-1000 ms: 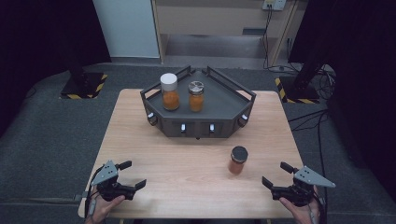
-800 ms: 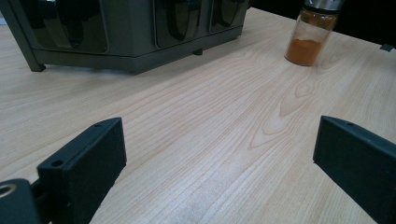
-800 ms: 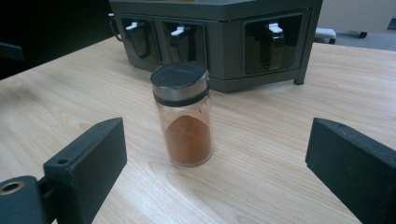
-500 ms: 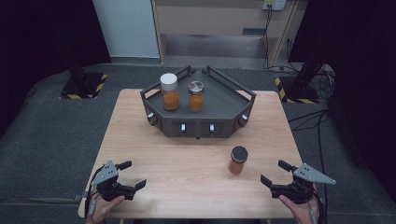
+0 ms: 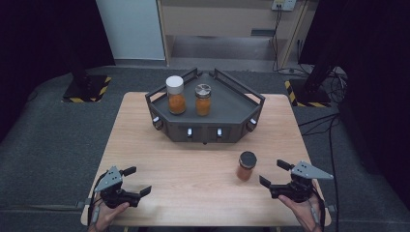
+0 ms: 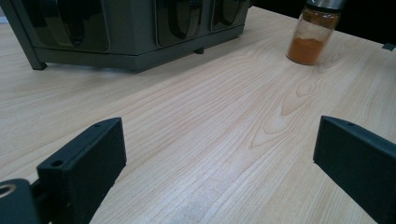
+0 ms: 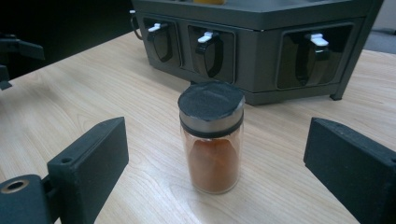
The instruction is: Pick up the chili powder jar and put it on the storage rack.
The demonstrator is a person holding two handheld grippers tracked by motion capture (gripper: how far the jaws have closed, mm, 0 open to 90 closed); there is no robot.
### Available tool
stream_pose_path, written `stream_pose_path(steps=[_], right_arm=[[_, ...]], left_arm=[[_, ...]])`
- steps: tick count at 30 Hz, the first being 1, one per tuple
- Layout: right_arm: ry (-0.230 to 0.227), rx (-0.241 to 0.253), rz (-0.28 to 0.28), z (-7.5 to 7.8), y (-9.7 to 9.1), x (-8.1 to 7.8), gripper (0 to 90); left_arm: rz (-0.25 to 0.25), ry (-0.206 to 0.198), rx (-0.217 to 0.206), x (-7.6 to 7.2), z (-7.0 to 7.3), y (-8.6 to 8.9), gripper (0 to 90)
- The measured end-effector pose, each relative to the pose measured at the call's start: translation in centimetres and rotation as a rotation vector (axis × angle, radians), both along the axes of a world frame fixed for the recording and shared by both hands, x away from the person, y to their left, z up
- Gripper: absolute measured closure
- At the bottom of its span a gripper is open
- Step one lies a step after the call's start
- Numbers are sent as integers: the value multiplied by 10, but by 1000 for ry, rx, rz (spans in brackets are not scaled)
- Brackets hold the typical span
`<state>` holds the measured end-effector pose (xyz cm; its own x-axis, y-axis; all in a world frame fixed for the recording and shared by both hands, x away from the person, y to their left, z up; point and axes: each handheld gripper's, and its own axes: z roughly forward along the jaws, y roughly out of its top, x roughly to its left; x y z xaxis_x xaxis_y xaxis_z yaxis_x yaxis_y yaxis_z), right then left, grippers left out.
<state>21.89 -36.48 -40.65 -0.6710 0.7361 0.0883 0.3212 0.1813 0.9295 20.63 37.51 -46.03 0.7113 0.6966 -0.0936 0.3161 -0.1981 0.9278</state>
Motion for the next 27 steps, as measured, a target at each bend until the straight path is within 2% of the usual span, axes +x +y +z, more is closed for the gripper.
stream_pose_path(steps=[9, 16, 27], right_arm=[[9, -27, 26, 6, 11, 17, 74], [34, -31, 41, 4, 19, 32, 81], [53, -63, 55, 4, 32, 50, 93]], left_arm=[[-1, 0, 2, 0, 0, 0, 17], [-1, 0, 2, 0, 0, 0, 17], [-2, 1, 5, 0, 0, 0, 17]])
